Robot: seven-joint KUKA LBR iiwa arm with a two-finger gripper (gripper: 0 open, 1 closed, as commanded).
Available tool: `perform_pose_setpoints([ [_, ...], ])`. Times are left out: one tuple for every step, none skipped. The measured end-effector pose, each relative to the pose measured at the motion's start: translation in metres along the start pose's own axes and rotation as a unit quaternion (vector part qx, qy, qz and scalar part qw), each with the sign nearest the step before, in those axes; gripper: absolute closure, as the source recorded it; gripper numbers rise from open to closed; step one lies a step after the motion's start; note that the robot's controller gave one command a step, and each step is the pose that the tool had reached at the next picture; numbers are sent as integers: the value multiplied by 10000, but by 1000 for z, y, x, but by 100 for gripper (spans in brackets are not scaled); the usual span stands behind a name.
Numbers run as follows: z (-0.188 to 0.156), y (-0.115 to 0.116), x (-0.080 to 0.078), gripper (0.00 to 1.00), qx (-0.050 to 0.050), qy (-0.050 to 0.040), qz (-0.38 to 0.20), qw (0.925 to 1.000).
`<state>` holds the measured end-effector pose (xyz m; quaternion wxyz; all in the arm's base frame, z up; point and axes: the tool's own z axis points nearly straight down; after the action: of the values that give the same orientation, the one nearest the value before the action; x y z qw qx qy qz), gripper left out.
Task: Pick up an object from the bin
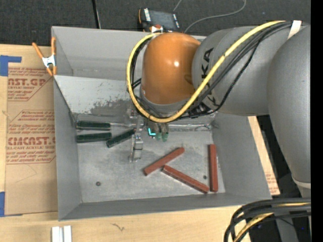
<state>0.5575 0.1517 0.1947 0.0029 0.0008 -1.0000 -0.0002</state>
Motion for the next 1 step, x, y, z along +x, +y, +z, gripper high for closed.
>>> perform_pose_setpoints([
  [126,-11,-34,0,4,-7,1453,9894],
])
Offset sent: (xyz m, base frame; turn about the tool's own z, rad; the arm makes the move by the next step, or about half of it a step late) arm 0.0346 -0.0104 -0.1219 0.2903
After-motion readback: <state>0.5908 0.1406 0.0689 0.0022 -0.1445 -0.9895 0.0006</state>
